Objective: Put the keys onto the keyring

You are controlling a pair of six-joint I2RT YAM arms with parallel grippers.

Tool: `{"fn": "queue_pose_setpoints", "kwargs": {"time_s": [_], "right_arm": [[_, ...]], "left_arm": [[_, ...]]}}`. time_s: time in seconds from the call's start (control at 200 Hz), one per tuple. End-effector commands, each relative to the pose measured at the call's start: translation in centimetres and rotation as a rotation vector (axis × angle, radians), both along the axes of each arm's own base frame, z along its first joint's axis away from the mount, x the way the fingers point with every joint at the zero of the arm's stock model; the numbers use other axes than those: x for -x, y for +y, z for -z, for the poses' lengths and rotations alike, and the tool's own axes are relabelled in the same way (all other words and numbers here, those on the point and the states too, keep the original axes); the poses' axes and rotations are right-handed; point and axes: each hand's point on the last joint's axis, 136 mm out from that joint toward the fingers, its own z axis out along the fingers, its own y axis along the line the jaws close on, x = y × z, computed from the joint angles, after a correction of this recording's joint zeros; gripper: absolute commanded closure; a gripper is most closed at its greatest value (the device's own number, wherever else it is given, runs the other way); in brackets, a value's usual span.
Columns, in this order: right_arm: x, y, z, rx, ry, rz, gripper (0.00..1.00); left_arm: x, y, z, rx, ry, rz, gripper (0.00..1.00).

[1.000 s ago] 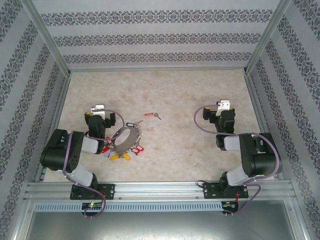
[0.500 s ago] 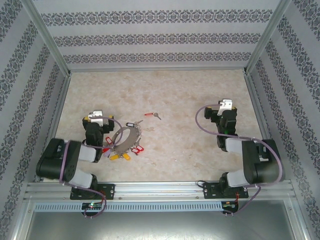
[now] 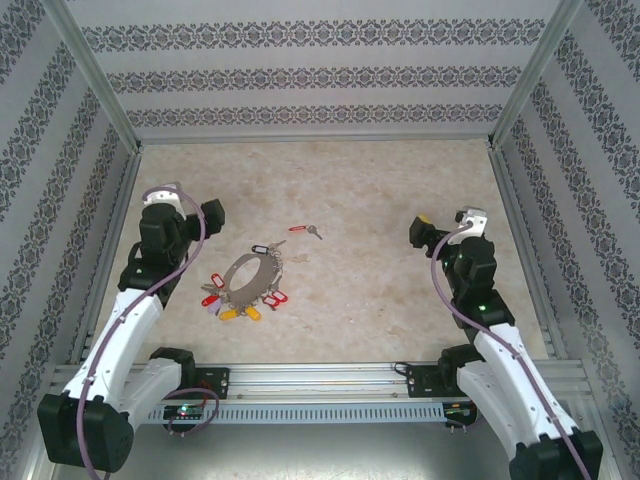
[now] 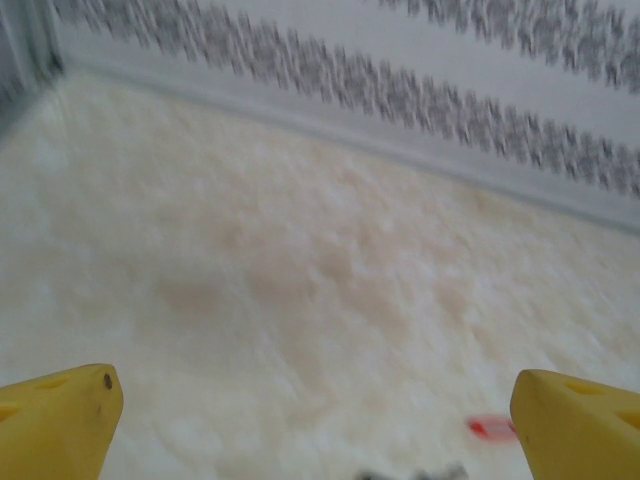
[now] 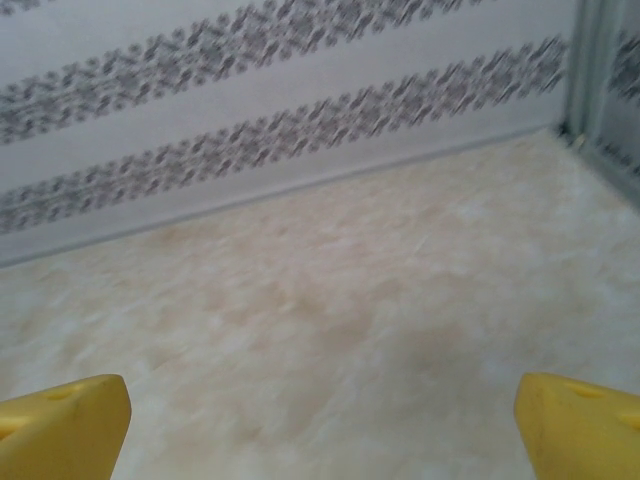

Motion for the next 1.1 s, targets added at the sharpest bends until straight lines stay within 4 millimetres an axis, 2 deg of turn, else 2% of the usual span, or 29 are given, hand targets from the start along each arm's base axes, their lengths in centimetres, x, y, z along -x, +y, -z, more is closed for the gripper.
{"fn": "queue_pose_setpoints", "kwargs": {"time_s": [0.0,0.18,0.35,0.45,0.505,0.739,0.944,1.094], "right_arm": [[3.3,2.7,4.2,-0.088,0.284,-0.099,0.02],[5.6,7.7,6.6,-0.108,0.418,-0.291,0.02],[6.4,11.9,8.9,-0.037,0.506,-0.425,0.02],[6.4,14.0,9.8,-0.036,0.544,-0.494,0.02],[6.4,14.9,10.0,-0.039,0.547,-0.520,0.02],[5.8,15.8,10.9,-0.023,0.567,-0.548,0.02],[4.9,15.4,11.1,-0.013,0.577,-0.533,0.02],[4.3,15.2,11.2,-0.024,0.579,-0.534,0.02]], "left_arm": [[5.1,-3.2,7.3,0.197,0.390,0.073,0.00],[7.2,-7.1,11.4,0.303,0.573,0.182,0.00],[8.5,-8.9,14.4,0.273,0.679,0.218,0.00],[8.9,-10.3,15.5,0.279,0.703,0.252,0.11],[9.2,-10.9,16.2,0.285,0.727,0.267,0.13],[9.9,-12.5,18.5,0.293,0.798,0.319,0.30],[10.3,-15.5,18.6,0.314,0.848,0.398,0.44],[10.8,-18.0,18.0,0.381,0.853,0.447,0.45]]}}
